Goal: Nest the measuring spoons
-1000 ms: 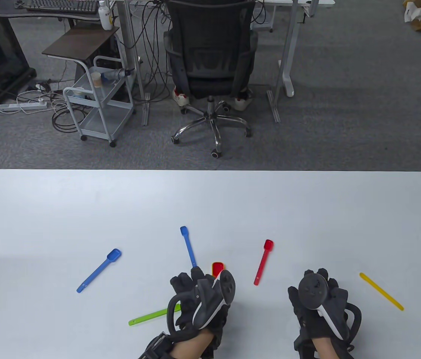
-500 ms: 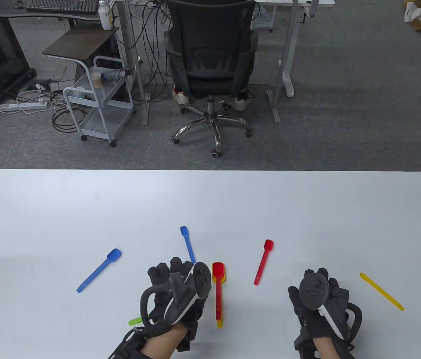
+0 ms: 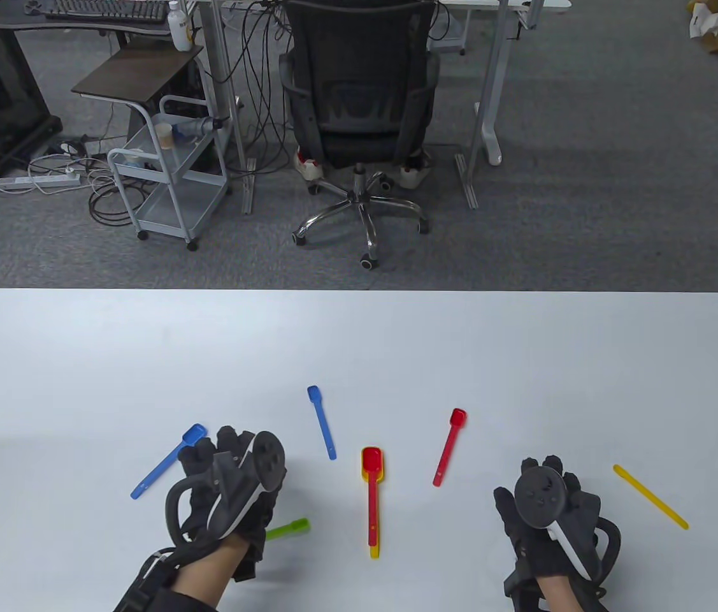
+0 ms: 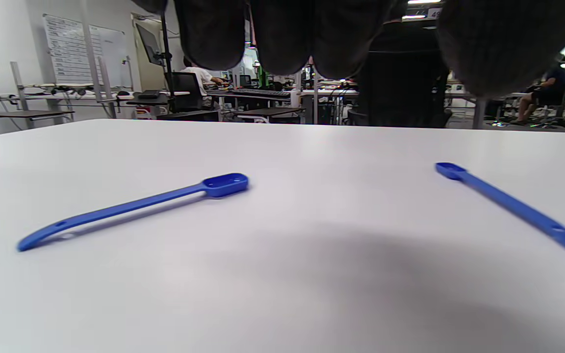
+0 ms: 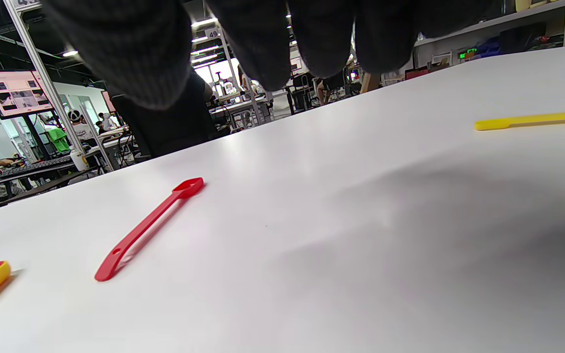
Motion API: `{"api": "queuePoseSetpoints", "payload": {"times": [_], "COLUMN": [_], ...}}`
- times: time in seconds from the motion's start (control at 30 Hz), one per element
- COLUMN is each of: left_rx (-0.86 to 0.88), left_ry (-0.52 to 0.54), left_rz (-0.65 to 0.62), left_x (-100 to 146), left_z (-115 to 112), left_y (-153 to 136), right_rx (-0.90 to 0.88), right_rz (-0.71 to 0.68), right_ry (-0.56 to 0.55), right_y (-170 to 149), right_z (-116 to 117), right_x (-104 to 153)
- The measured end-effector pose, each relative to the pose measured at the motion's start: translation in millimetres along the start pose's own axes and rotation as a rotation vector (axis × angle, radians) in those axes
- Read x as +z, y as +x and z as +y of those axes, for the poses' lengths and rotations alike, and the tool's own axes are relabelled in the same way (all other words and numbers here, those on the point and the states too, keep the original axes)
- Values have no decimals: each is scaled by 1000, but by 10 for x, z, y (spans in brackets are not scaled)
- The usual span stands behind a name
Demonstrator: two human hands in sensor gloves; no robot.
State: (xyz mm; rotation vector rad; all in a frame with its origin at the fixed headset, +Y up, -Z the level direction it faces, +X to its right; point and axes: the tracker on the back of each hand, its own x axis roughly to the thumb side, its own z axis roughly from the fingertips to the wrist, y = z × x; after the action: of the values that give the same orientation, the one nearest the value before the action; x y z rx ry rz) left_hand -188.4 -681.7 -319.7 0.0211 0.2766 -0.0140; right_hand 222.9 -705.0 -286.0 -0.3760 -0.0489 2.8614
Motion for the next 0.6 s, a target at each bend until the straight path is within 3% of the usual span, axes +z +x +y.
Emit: {"api": "queuePoseSetpoints", "payload": {"times": [0.33,0.6], "left_rx": [-4,-23], "left_ry": [-16,-55], "left_rz": [170,235], "left_x": [-371,-539], "left_z": [-186,-388], "left_y": [-713,-969], "right_rx": [2,7], "right_rz": [-9,-6], "right_ry": [3,11], "right_y": [-5,2], "right_z": [0,2], "right_x": [-3,-2]}}
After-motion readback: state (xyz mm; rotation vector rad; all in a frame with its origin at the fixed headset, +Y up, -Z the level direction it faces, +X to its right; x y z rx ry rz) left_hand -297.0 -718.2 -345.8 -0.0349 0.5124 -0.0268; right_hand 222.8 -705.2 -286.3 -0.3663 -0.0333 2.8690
